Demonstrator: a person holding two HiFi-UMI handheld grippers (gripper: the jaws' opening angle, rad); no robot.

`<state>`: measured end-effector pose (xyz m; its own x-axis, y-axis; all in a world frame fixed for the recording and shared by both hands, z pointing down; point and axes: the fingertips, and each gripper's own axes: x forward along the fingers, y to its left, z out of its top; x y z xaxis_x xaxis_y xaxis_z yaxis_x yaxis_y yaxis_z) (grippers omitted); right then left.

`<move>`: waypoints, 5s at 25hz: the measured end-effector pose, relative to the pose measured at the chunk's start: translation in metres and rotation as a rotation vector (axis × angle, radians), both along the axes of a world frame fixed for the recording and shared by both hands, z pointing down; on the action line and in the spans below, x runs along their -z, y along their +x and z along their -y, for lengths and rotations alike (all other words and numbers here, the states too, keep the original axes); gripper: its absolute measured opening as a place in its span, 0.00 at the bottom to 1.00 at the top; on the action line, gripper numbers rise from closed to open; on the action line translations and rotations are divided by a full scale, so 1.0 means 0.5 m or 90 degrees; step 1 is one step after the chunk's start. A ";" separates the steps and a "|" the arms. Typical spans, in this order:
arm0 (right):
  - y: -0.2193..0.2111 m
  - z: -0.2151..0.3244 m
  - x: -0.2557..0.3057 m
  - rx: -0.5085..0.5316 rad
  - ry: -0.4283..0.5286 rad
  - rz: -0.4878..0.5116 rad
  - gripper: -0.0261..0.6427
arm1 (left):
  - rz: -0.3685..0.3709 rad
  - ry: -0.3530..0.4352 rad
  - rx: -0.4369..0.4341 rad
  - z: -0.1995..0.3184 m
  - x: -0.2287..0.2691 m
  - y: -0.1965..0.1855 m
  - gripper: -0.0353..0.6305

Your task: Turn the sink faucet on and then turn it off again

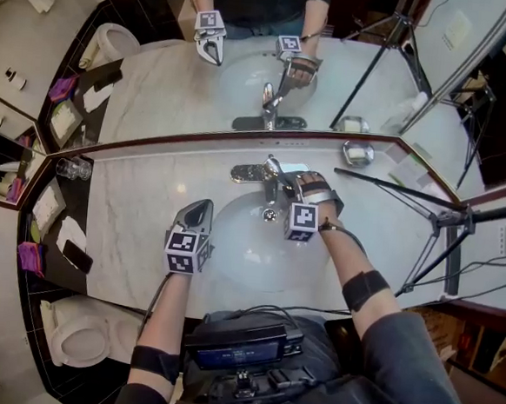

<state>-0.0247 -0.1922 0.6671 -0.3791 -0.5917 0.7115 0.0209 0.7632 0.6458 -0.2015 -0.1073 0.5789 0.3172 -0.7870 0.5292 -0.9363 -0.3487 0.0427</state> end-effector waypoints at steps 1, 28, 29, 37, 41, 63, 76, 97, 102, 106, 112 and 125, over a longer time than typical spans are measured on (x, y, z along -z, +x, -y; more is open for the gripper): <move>-0.003 0.006 -0.002 0.001 0.001 -0.003 0.33 | 0.000 -0.001 0.001 0.001 -0.002 -0.001 0.05; -0.031 0.053 0.031 -0.025 -0.032 0.026 0.25 | -0.012 -0.023 -0.003 -0.002 -0.037 0.012 0.05; -0.033 0.055 0.033 -0.023 -0.035 0.028 0.25 | -0.013 -0.024 -0.003 -0.003 -0.039 0.011 0.05; -0.055 0.079 0.044 -0.023 -0.076 0.040 0.25 | -0.018 -0.026 0.002 -0.003 -0.043 0.012 0.05; -0.052 0.080 0.041 -0.034 -0.091 0.041 0.25 | -0.019 -0.024 0.000 -0.004 -0.039 0.014 0.05; -0.003 0.047 0.062 -0.099 -0.132 0.047 0.27 | -0.021 -0.011 -0.001 0.003 -0.018 0.016 0.05; 0.118 0.003 0.157 -0.339 -0.165 0.354 0.07 | -0.050 0.004 0.007 0.007 0.007 0.020 0.05; 0.224 -0.110 0.153 -0.569 -0.279 0.694 0.07 | -0.091 0.029 0.024 -0.006 0.025 0.016 0.05; 0.214 -0.110 0.149 -0.565 -0.284 0.692 0.07 | -0.085 0.043 0.023 -0.001 0.031 0.015 0.05; 0.211 -0.110 0.143 -0.564 -0.289 0.690 0.07 | -0.050 0.051 -0.011 0.011 0.031 0.036 0.05; 0.206 -0.112 0.139 -0.561 -0.292 0.693 0.07 | 0.033 0.054 -0.131 0.043 0.027 0.114 0.16; 0.233 -0.116 0.116 -0.584 -0.292 0.684 0.07 | 0.247 0.070 -0.318 0.127 -0.053 0.283 0.39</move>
